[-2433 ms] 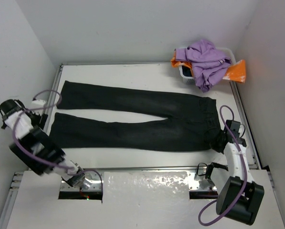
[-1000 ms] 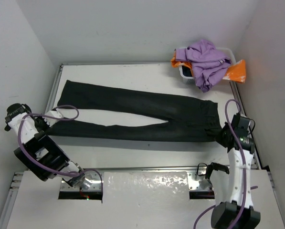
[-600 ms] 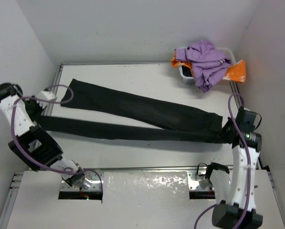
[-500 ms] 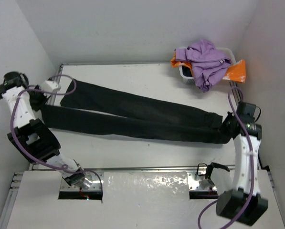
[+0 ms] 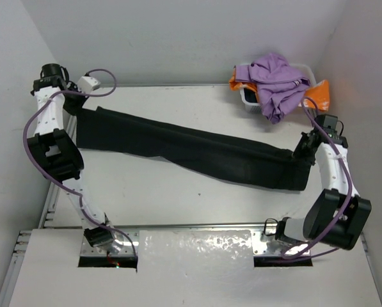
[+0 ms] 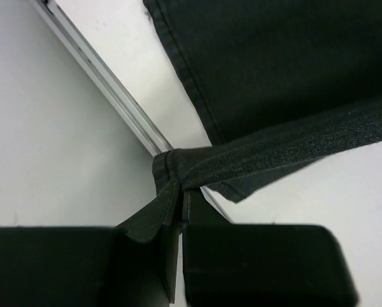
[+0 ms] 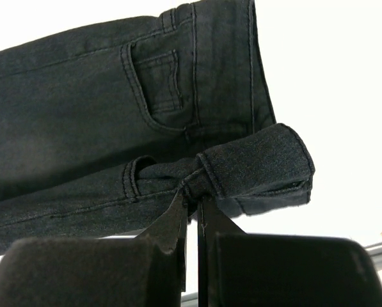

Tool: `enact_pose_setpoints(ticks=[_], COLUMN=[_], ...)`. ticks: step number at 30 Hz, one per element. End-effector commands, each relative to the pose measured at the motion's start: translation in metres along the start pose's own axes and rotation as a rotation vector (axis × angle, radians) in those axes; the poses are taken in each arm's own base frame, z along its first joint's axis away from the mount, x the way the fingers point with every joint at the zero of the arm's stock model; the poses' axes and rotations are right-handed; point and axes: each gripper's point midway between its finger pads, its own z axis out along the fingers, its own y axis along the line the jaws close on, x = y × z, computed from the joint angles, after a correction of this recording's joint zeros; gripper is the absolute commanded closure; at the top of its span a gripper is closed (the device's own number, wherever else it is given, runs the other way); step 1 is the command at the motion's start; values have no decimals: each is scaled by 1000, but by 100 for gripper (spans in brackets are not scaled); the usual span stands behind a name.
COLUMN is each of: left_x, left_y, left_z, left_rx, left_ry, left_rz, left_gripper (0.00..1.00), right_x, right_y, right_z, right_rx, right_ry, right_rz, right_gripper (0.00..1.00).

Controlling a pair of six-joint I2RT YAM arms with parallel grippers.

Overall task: Fold and stack the trousers
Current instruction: Fold the trousers

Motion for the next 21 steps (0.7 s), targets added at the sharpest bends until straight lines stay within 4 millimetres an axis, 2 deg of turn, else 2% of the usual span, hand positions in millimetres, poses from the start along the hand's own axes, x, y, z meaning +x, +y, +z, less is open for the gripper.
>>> enact_pose_setpoints(ticks=[1,5,10,13,17,18,21], left_x=[-21,-41,-38,-31,-36,-41,-44], left_y=[62,67,74,80,83,90,96], left_z=[-25,-11,19,44,61,63,82], left_rx=[-253,-273,-282,-287,-327,-370,-421], left_ry=[-4,2,42,77,79,61,48], left_rz=[25,68,71,52,49,46,-9], left_gripper=[100,100,100,100,100,100,100], right_x=[-39,-48,-51,-58,-65,-68,-79], right_y=[-21,-24,-26,-20,-18,-18,-19], right_z=[0,6,22,32,48,51,64], right_rx=[115,136,150,123,122,127,138], right_ry=[-107,-106,-75,-73,-55,-60,-75], right_rz=[-48,-59,-78,-71,-45,-43,-31], right_gripper=[100,100,100,100,100,100,95])
